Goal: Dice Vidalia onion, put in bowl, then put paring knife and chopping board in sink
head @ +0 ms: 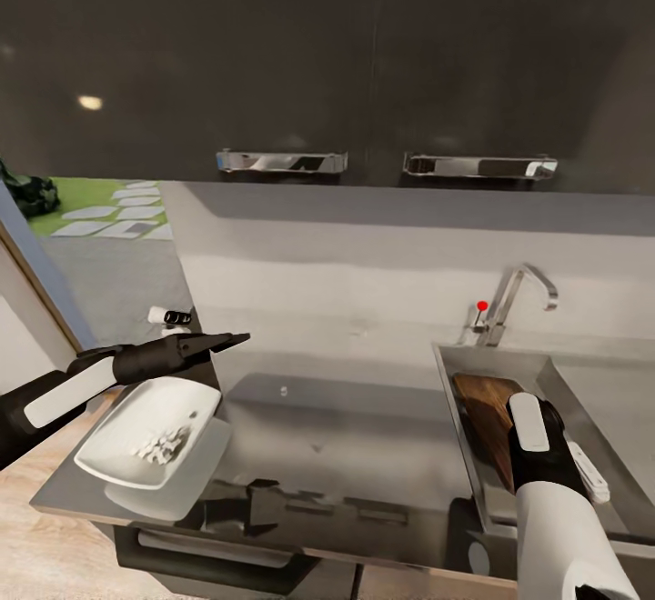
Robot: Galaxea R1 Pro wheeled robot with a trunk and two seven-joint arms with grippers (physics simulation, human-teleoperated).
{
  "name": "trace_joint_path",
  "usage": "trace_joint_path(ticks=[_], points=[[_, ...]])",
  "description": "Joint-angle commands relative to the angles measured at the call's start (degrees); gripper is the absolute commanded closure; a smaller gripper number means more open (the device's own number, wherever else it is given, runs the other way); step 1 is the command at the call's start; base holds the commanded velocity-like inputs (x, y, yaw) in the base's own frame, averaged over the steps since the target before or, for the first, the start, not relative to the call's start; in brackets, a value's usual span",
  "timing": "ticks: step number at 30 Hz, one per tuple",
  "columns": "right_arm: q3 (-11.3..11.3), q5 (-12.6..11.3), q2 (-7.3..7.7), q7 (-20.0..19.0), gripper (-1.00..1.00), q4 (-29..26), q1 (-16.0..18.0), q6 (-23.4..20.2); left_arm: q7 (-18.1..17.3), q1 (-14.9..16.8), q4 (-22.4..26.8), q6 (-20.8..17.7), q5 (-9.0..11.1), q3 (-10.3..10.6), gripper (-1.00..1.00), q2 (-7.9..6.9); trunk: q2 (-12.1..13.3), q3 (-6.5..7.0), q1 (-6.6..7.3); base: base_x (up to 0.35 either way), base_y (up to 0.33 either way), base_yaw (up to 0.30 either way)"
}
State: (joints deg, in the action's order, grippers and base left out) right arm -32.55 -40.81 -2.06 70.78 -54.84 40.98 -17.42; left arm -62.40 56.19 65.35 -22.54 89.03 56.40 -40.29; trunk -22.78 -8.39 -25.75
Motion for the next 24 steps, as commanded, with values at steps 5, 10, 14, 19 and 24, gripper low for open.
trace_joint_path(ticks=[5, 10, 14, 19, 24], points=[[-0.14, 0.00, -0.05, 0.06, 1.00, -0.09, 0.07, -0.51, -0.09, 0.15, 0.04, -0.51, 0.61, 0.29, -1.00, -0.05, -0.14, -0.60, -0.04, 0.000, 0.000, 0.000], [-0.14, 0.02, 0.15, 0.06, 1.00, -0.03, 0.07, -0.51, -0.07, 0.15, -0.08, -0.57, 0.76, 0.29, -1.00, -0.05, -0.14, -1.06, -0.04, 0.087, -0.075, 0.000], [-0.21, 0.01, 0.54, 0.12, 1.00, -0.01, 0.07, -0.51, -0.09, 0.15, -0.41, -0.57, 0.84, 0.29, -1.00, 0.02, -0.14, -1.43, -0.04, 0.146, -0.090, 0.000], [-0.23, 0.02, 0.73, 0.14, 1.00, 0.00, 0.07, -0.51, -0.09, 0.15, -1.01, -0.65, 0.88, 0.29, -1.00, 0.03, -0.14, -1.89, -0.04, 0.024, -0.013, 0.000], [-0.23, -0.02, 0.74, 0.14, 1.00, 0.00, 0.07, -0.51, -0.09, 0.15, -1.16, -0.72, 0.88, 0.29, -1.00, 0.02, -0.14, -2.35, -0.04, 0.002, -0.001, 0.000]])
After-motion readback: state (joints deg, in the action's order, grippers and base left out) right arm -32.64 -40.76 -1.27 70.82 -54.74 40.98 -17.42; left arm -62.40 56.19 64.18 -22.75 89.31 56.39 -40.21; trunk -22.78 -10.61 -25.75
